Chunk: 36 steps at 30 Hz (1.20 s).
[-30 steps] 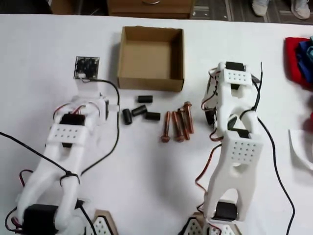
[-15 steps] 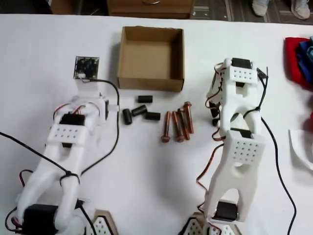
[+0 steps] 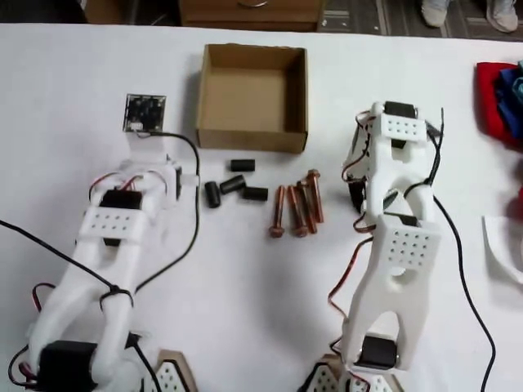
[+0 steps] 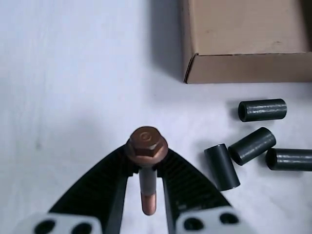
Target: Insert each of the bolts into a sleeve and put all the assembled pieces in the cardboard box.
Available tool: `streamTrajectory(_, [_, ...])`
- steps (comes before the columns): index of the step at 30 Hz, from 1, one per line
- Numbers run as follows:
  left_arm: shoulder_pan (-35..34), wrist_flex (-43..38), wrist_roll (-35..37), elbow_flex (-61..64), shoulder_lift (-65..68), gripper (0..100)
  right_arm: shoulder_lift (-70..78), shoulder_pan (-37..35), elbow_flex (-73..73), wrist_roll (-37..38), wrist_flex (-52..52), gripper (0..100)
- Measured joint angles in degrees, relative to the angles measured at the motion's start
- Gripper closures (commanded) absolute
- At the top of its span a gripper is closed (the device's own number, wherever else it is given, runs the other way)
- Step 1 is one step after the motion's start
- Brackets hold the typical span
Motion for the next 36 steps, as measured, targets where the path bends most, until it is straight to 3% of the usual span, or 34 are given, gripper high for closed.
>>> streamTrajectory(6, [0.0,0.0,0.0,0.0,0.0,97,1.9,0.8,-1.5,0.0,0.4,87.7])
streamTrajectory(14, [0.0,0.0,0.0,0.0,0.0,97,2.3,1.1,-1.6,0.0,0.5,98.5])
streamTrajectory(22, [0.0,0.0,0.0,0.0,0.0,97,1.7,-0.4,-1.5,0.7,1.5,98.0])
streamTrajectory(25, [0.0,0.0,0.0,0.0,0.0,97,1.1,-1.2,-1.4,10.8,2.3,98.0])
streamTrajectory(30, [0.0,0.0,0.0,0.0,0.0,97,-1.8,-6.0,2.5,41.2,3.3,97.9])
streamTrajectory(36, [0.0,0.0,0.0,0.0,0.0,97,-8.1,-7.6,8.3,59.8,3.3,97.9])
